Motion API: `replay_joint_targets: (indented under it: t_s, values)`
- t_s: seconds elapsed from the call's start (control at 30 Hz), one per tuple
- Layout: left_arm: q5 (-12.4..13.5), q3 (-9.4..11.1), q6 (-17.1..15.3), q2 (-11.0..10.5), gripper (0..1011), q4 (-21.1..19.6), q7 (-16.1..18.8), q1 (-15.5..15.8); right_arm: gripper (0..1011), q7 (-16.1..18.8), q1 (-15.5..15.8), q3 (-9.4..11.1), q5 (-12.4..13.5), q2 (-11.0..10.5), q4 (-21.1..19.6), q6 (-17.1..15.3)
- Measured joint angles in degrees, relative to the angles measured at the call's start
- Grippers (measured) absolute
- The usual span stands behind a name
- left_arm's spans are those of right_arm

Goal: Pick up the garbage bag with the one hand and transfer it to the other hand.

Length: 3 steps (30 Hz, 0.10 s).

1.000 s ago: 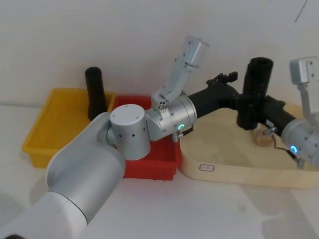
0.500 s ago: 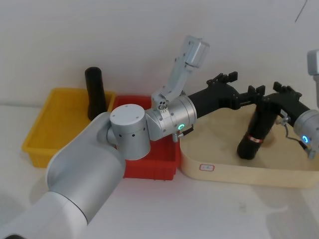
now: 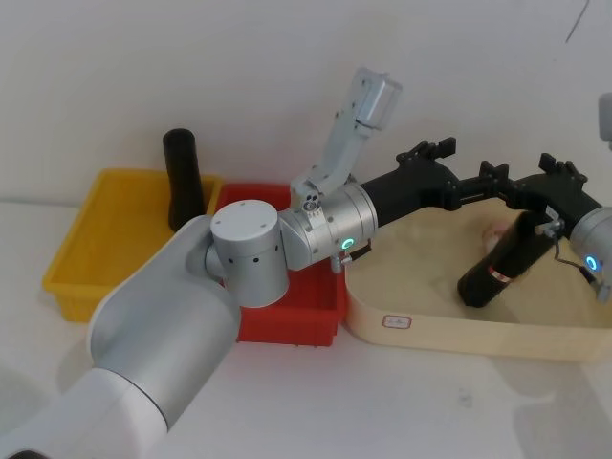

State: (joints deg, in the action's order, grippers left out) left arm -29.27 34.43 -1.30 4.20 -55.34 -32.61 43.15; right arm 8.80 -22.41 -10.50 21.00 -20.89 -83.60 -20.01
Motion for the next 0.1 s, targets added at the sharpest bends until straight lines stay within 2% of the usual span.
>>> replay_joint_targets:
  t_s: [0.1]
  values:
    - [0.00, 0.00, 0.00, 0.00, 1001, 0.00, 0.00, 0.00, 1000, -0.03, -0.05, 0.06, -0.02, 0.01, 0.09, 0.03]
